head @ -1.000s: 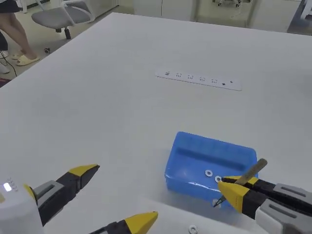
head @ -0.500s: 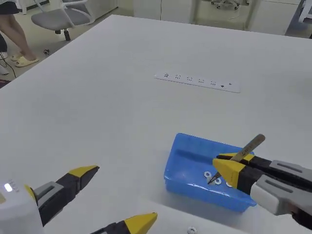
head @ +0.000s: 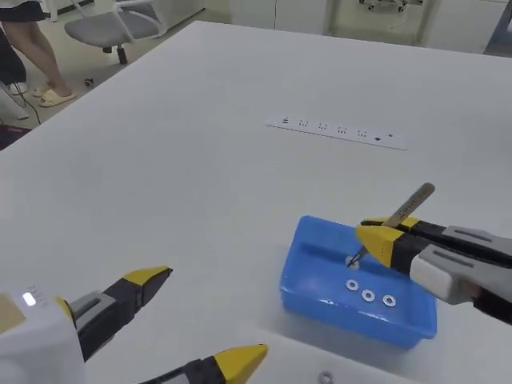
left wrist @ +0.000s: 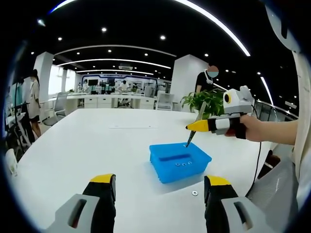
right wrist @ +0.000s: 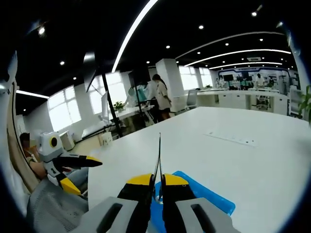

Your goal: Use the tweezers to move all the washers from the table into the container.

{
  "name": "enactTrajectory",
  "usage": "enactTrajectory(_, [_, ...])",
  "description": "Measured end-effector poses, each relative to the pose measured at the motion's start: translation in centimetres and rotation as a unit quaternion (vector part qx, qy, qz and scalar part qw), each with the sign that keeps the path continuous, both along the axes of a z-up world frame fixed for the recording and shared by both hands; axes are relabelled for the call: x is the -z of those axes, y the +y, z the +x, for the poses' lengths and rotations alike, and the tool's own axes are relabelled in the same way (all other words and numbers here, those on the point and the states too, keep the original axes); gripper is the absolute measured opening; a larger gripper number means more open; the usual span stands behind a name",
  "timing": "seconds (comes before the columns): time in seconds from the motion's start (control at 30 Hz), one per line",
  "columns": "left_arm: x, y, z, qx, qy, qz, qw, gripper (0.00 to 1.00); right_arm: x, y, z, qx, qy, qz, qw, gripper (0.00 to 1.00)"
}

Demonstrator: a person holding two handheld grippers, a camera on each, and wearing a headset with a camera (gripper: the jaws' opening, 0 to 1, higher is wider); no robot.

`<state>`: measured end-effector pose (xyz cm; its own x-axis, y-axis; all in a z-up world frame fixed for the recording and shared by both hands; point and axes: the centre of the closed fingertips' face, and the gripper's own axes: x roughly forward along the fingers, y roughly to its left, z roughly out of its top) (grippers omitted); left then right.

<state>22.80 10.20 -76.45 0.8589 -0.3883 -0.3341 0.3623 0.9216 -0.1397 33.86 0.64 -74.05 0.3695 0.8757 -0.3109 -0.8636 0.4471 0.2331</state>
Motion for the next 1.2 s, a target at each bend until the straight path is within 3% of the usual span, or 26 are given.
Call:
enactTrajectory(0.2, [0.0,0.3,0.1,-0.005,-0.003,-0.002,1.0000,0.75,2.4,0.2,1.6,0.008,0.040,-0.012,0.9991,0.03])
enactTrajectory(0.27, [0.0,0.4,0.1,-0.005,-0.004,-0.002,1.0000,0.75,3.8,0.3,2.0,0.013,0.071,-0.016,0.9973,0.03])
enactTrajectory(0.47, [-0.1,0.4,0.1,-0.005,-0.006,-0.003,1.0000,0.74,5.7,0.8,2.7,0.021,0.099,-0.019,0.9947,0.03])
enactTrajectory(0.63, [-0.1,0.4,0.1,-0.005,-0.008,-0.005,0.9999,0.74,6.7,1.2,2.9,0.019,0.106,-0.029,0.9938,0.03])
enactTrajectory(0.87, [-0.1,0.4,0.1,-0.004,-0.008,-0.004,1.0000,0.74,8.3,1.3,2.9,0.013,0.097,-0.058,0.9935,0.03])
enactTrajectory(1.2, [-0.2,0.5,0.1,-0.006,-0.008,-0.004,0.9999,0.74,8.8,1.3,2.8,0.007,0.081,-0.071,0.9941,0.03])
